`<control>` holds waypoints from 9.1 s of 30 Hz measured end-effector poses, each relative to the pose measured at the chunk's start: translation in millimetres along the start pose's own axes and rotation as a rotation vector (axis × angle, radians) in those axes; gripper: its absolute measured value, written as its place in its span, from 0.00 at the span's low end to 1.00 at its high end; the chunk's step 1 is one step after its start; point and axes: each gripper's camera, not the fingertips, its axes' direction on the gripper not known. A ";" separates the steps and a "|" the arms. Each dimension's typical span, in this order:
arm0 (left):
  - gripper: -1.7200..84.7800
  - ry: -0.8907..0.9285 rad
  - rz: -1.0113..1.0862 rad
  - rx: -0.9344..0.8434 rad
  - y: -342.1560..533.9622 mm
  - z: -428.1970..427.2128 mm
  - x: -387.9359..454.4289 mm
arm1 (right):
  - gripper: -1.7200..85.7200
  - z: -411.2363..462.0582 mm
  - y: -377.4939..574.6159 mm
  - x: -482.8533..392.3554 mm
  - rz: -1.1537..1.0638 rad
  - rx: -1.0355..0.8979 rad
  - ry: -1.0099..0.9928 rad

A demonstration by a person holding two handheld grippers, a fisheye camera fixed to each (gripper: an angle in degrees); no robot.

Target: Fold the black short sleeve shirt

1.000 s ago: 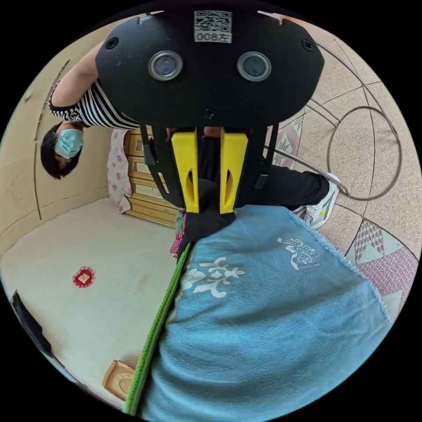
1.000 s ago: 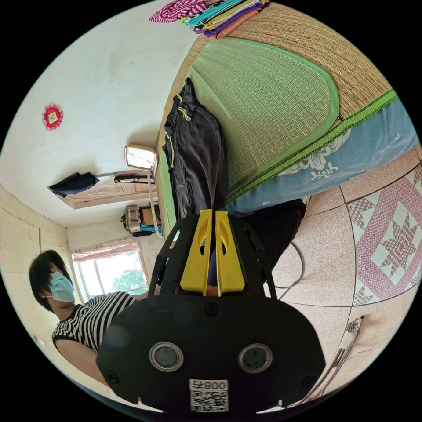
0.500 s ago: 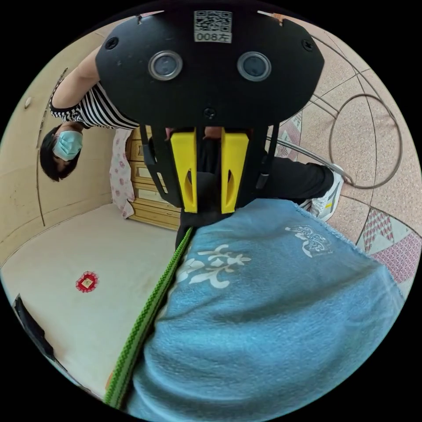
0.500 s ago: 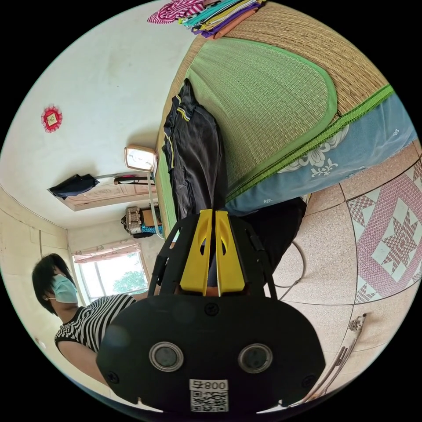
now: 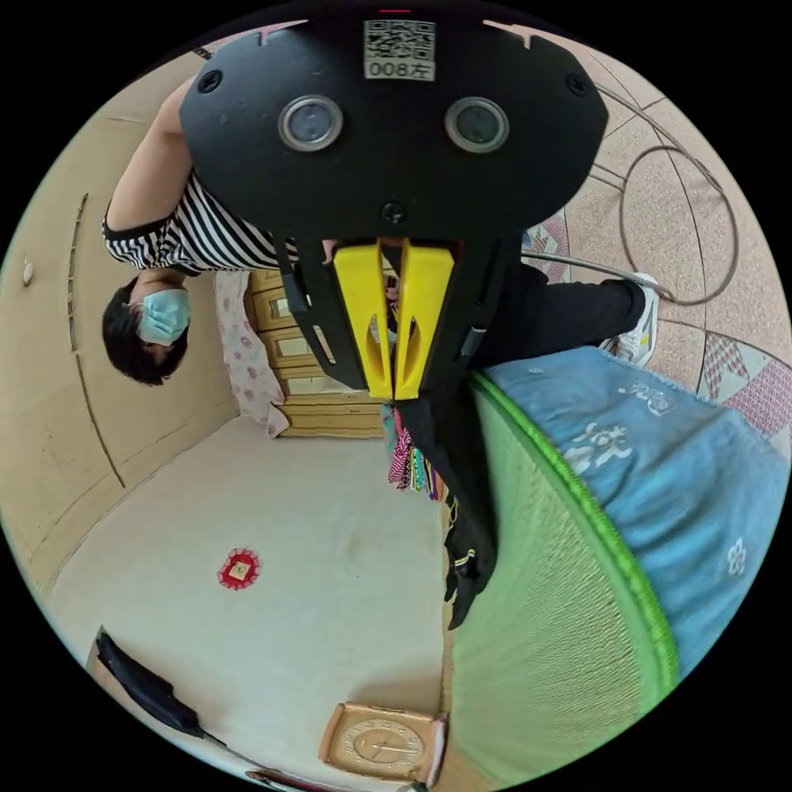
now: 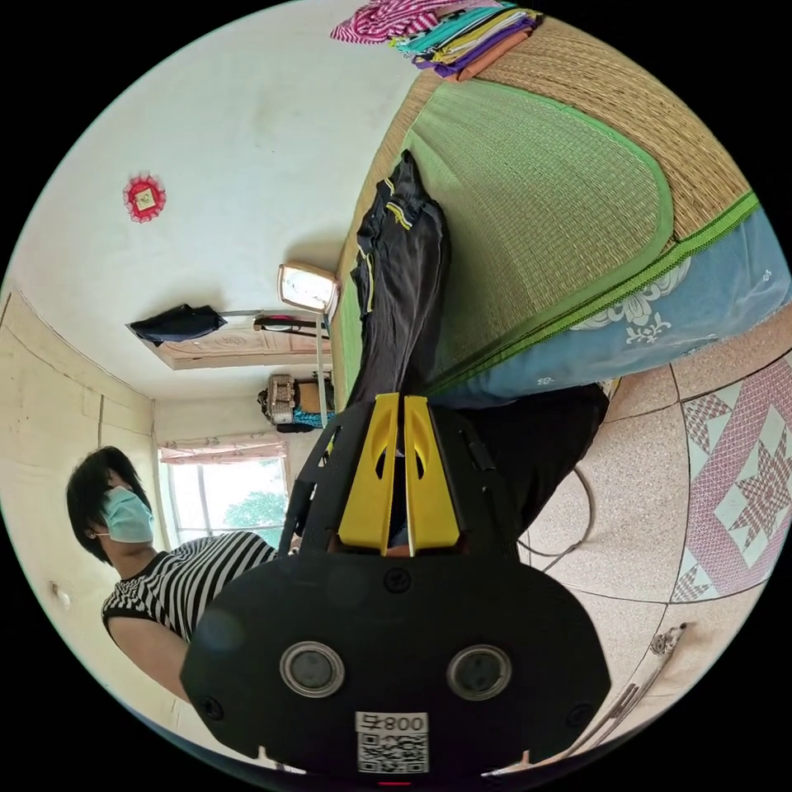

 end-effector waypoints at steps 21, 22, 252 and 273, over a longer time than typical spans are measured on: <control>0.02 0.074 0.170 -0.073 85.8 -36.8 120.9 | 0.03 -71.9 140.4 -77.2 -0.239 0.150 -0.125; 0.02 0.073 0.167 -0.071 85.5 -37.3 121.4 | 0.03 -71.8 140.0 -76.4 -0.239 0.151 -0.124; 0.04 -0.865 -0.174 -0.198 -205.7 161.0 152.9 | 0.02 -59.8 -346.3 287.1 -0.039 -0.312 0.040; 0.12 -0.946 0.979 -1.079 -1.3 673.1 181.6 | 0.03 -30.8 -349.0 232.8 -0.091 -0.279 0.042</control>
